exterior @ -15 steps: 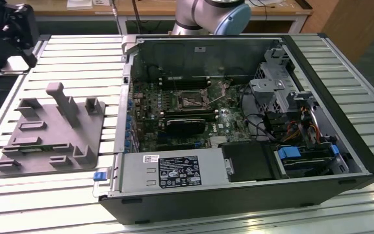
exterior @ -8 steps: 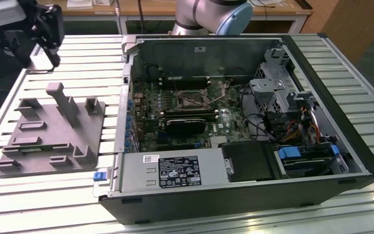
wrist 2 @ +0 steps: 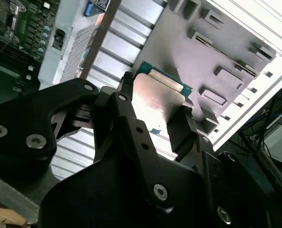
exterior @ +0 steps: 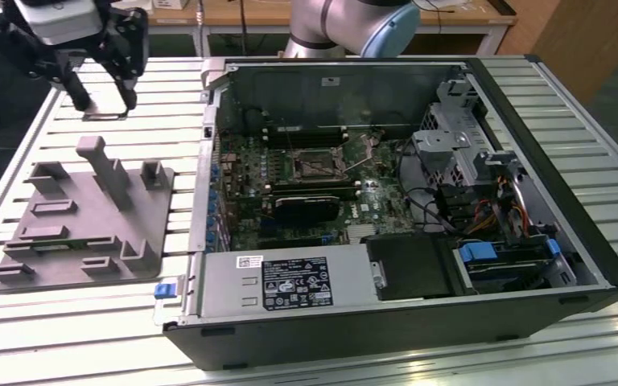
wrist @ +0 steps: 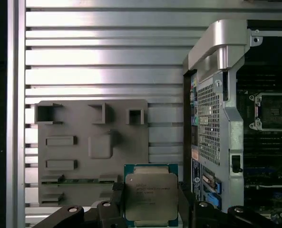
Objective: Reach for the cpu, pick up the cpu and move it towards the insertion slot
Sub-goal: 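Pick up the cpu and move it towards the insertion slot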
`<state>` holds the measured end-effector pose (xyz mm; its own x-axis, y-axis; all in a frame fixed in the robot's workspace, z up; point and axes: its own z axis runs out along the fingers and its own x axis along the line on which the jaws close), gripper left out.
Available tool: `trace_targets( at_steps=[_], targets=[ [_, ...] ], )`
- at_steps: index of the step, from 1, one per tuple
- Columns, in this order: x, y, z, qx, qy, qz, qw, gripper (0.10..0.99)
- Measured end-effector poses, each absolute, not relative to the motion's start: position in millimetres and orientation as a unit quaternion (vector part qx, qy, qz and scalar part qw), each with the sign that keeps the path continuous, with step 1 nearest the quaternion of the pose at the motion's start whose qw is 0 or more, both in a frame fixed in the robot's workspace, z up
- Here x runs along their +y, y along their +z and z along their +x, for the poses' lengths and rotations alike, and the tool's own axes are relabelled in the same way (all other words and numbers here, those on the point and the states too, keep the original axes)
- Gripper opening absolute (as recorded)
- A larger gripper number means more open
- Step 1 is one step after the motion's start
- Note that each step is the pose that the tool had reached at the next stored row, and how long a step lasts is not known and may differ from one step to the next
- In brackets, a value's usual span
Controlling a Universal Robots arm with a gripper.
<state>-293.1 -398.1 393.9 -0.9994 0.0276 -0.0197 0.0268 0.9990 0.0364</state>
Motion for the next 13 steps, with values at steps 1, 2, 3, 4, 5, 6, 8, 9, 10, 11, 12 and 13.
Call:
trace_targets(
  at_steps=[1,2,3,4,5,6,8,9,10,11,12,13],
  targets=[
    [-398.1,393.9,-288.6,1.0,0.018,0.014,0.01,0.533],
    [-398.1,393.8,-284.1,1.0,0.018,0.014,0.01,0.533],
    [-398.1,393.8,-279.7,1.0,0.018,0.014,0.009,0.533],
    [-398.1,393.9,-270.7,1.0,0.018,0.014,0.009,0.533],
    [-398.1,393.8,-261.2,1.0,0.018,0.014,0.008,0.533],
    [-398.1,393.9,-256.8,1.0,0.018,0.014,0.008,0.533],
    [-398.1,393.9,-247.8,1.0,0.018,0.014,0.008,0.533],
    [-398.1,393.8,-243.3,1.0,0.018,0.014,0.008,0.533],
    [-398.1,393.8,-238.8,1.0,0.018,0.014,0.008,0.533],
    [-398.1,393.8,-234.3,1.0,0.018,0.014,0.008,0.533],
    [-398.1,393.8,-229.5,1.0,0.018,0.014,0.008,0.533],
    [-398.1,393.8,-225.0,1.0,0.018,0.014,0.007,0.533]
  ],
)
